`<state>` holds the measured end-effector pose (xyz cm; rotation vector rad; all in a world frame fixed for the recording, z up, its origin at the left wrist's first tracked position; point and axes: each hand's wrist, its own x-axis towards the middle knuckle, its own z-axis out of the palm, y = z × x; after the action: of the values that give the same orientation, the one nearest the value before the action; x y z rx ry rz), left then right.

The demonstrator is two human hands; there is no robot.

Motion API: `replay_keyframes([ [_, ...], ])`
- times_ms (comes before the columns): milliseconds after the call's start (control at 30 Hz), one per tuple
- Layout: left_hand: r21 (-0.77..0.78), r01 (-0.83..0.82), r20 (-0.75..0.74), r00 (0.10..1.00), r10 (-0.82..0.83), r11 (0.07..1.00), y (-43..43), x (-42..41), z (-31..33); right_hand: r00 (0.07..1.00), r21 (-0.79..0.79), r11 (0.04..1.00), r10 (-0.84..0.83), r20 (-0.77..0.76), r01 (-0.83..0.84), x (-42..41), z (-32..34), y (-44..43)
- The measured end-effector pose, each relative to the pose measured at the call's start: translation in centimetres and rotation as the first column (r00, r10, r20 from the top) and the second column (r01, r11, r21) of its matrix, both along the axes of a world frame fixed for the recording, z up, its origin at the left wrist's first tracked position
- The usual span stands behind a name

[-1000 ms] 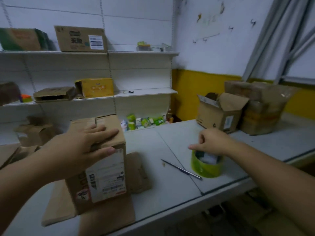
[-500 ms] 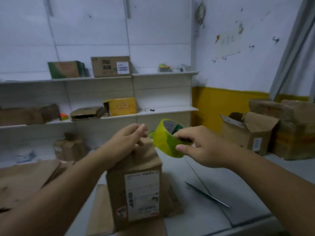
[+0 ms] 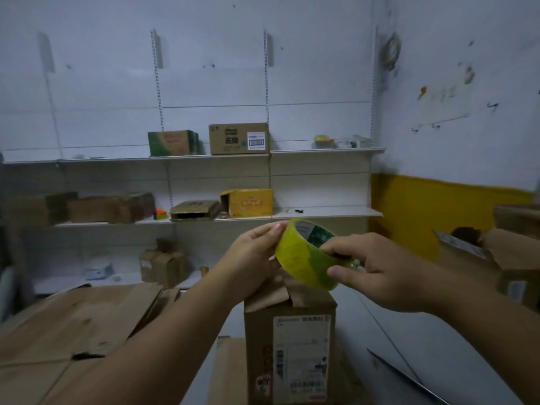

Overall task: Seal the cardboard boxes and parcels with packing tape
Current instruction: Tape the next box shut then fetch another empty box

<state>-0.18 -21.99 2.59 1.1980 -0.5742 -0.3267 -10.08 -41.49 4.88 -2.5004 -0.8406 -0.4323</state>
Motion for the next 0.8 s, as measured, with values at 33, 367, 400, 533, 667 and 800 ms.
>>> replay_keyframes([
  [33, -0.016, 0.009, -0.011, 1.000, -0.009, 1.000, 0.1, 0.2, 0.2, 1.000, -0.009, 1.000, 0.003, -0.005, -0.003, -0.2, 0.0, 0.0],
  [367, 0.064, 0.046, 0.179, 0.982, -0.057, 0.997, 0.8, -1.2, 2.7, 0.993, -0.010, 1.000, 0.020, 0.116, -0.019, -1.2, -0.6, -0.5],
  [400, 0.074, 0.061, 0.190, 0.979, -0.074, 0.995, 1.0, -1.3, 3.0, 0.992, 0.000, 1.000, 0.029, 0.124, -0.030, -1.3, -0.6, -0.4],
  [533, 0.050, -0.009, 0.219, 0.976, -0.002, 0.999, 1.6, -1.9, 3.3, 0.984, 0.006, 0.999, 0.050, 0.168, -0.052, -1.7, -1.0, 0.1],
  [667, 0.156, -0.310, 0.425, 0.878, 0.219, 0.938, 1.1, -2.6, 3.1, 0.982, 0.023, 1.000, -0.007, 0.187, 0.003, -1.9, -1.5, 1.1],
  [800, 0.072, -0.460, 0.503, 0.783, 0.366, 0.885, 2.2, -3.4, 5.3, 0.956, 0.224, 0.971, -0.137, 0.259, 0.078, -3.8, -1.1, 2.0],
])
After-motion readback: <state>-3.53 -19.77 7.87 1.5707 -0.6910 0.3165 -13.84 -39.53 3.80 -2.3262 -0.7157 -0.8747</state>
